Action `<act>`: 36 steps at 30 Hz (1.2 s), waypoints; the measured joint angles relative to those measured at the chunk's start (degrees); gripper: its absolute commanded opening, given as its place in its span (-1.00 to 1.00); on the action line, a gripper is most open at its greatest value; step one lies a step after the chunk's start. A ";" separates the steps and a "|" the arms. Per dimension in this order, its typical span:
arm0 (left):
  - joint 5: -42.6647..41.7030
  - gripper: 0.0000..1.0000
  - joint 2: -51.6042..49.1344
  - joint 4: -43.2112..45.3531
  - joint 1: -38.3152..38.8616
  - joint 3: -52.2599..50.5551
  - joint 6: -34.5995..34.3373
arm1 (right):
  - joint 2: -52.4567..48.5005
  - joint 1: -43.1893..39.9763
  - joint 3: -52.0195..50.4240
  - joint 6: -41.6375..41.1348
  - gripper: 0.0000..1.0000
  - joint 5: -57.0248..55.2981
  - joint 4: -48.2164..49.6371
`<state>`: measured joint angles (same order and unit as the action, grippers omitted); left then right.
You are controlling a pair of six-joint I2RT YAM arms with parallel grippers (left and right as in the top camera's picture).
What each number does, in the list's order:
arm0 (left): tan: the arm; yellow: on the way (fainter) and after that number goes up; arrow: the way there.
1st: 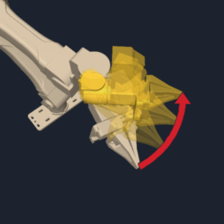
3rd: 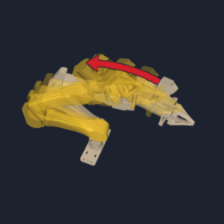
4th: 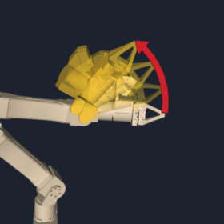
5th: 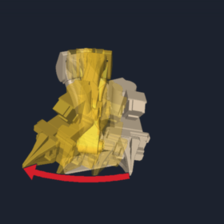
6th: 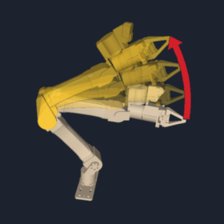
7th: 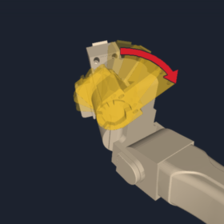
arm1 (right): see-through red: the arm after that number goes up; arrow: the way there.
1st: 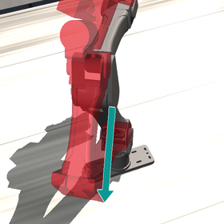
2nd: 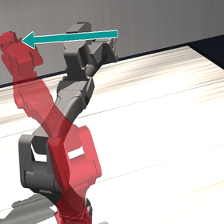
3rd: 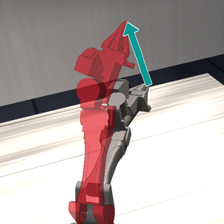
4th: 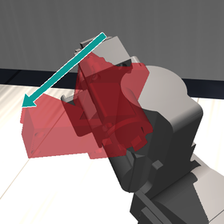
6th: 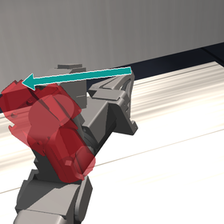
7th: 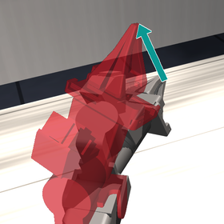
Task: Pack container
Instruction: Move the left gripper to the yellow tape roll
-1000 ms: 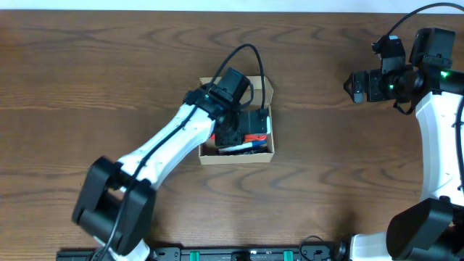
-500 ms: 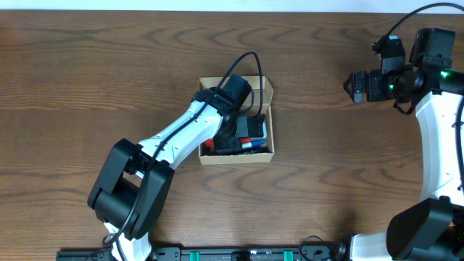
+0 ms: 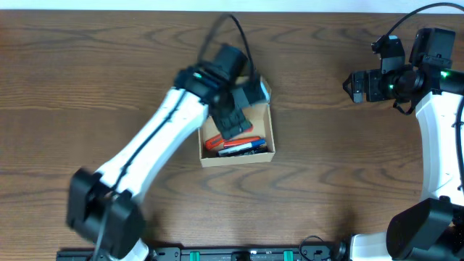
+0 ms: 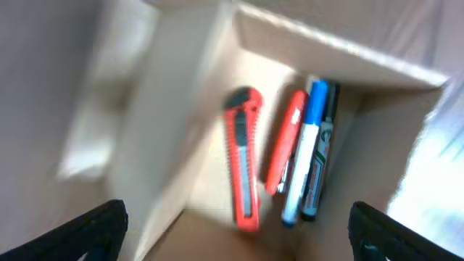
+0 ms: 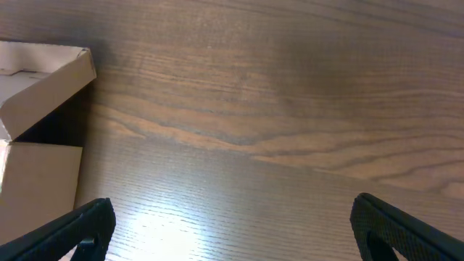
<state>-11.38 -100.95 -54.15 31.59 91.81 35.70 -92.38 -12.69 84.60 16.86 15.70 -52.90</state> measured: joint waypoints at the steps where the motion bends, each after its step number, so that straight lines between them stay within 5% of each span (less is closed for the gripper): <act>1: 0.09 0.90 1.07 -1.25 -0.63 1.18 -1.27 | -0.02 0.00 0.00 0.00 0.99 0.00 0.00; 13: 11.10 1.00 9.31 -11.96 -19.23 3.63 -20.92 | 0.00 0.00 0.00 0.00 0.98 0.15 0.02; 16: 12.28 0.89 11.45 -11.43 -24.61 0.70 -25.07 | 0.00 0.00 0.00 0.00 0.98 0.15 0.02; 28: 12.92 0.95 14.86 6.16 -29.40 -31.69 -34.01 | -0.02 0.00 0.00 -0.02 0.99 0.15 0.04; 36: 12.94 0.93 14.80 14.03 -31.21 -41.00 -35.95 | -0.02 0.00 0.00 -0.02 0.99 0.17 -0.07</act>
<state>1.56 -86.15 -40.12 0.38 50.81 -0.25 -92.40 -12.69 84.60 16.84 15.88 -52.97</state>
